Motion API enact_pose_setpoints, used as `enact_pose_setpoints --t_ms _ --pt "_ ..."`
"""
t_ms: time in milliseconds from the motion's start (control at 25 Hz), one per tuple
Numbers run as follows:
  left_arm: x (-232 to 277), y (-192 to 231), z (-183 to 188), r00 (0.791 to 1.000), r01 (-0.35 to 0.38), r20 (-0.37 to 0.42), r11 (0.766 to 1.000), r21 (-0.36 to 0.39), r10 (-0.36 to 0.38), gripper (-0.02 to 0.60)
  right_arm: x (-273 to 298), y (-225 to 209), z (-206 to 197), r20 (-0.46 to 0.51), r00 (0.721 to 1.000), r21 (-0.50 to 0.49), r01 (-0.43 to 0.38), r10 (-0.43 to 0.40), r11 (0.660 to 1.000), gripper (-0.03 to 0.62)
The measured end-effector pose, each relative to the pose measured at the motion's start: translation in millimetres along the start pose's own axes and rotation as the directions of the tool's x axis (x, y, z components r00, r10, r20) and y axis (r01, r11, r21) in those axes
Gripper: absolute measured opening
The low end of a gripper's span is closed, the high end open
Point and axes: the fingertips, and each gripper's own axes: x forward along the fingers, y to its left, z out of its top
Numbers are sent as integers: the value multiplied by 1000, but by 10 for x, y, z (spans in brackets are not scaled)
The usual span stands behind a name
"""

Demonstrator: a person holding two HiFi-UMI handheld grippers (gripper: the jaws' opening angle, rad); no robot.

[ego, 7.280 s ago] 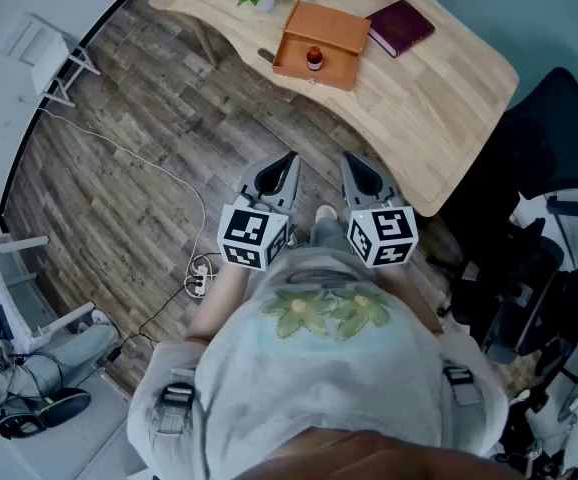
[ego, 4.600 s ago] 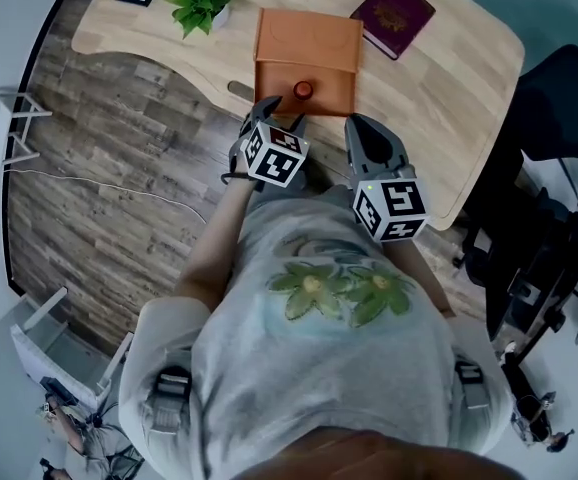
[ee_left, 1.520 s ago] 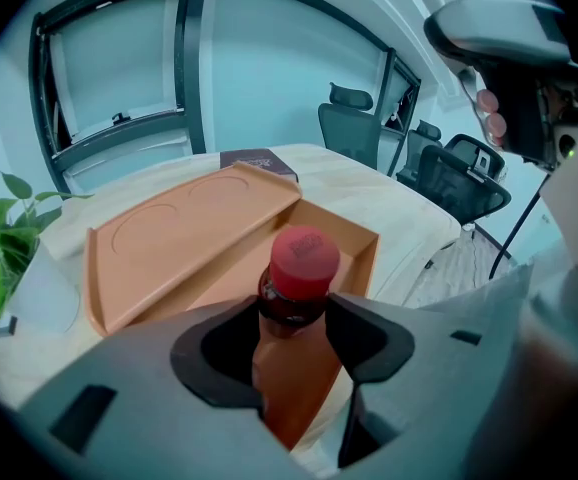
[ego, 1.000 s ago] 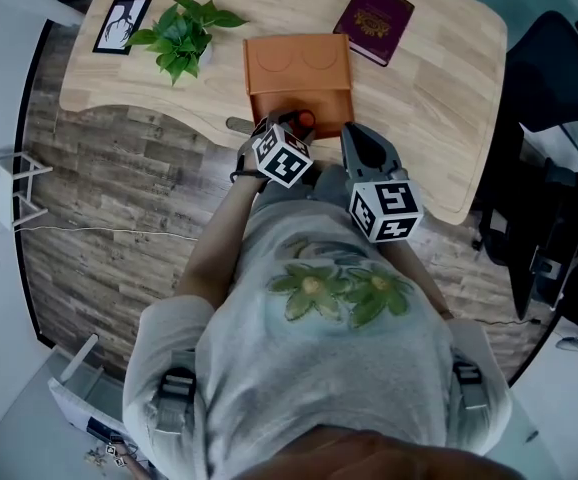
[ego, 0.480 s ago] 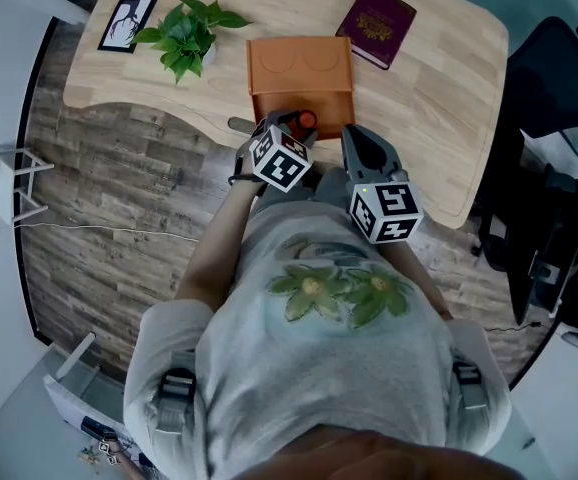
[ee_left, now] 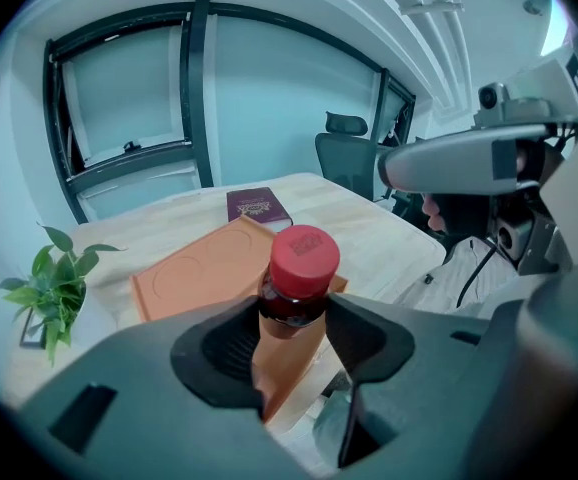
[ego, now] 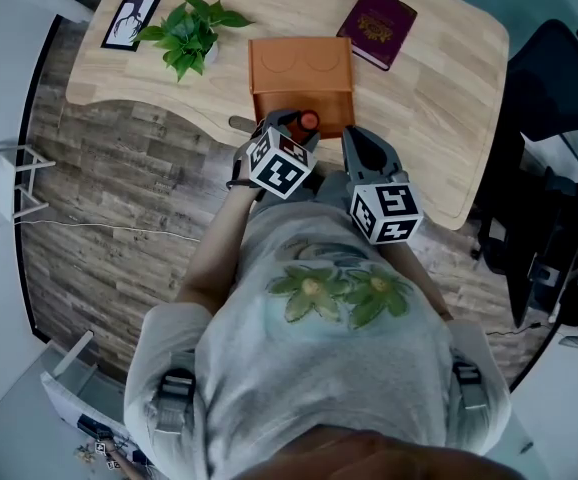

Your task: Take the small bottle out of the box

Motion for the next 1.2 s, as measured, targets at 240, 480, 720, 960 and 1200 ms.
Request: enact_pose_setpoints --t_ms 240,480,720,960,1200 --pt "-160 -19 112 999 8 39 1000 -20 -7 209 -17 17 -25 -3 1000 -2 -6 6 1000 9" --pt "-334 -42 205 998 -4 56 1000 -4 4 209 -17 52 -28 -5 1000 -5 -17 17 1000 9" --pt "-482 -83 300 997 -6 79 1000 13 5 209 -8 71 -39 -5 1000 -5 -23 23 1000 9" --pt "-611 -131 383 995 -16 99 999 42 12 210 -27 85 -63 -2 1000 -3 -22 22 1000 9" --pt "-702 -155 446 994 -23 108 997 68 15 209 -41 74 -35 13 1000 3 -19 19 1000 8"
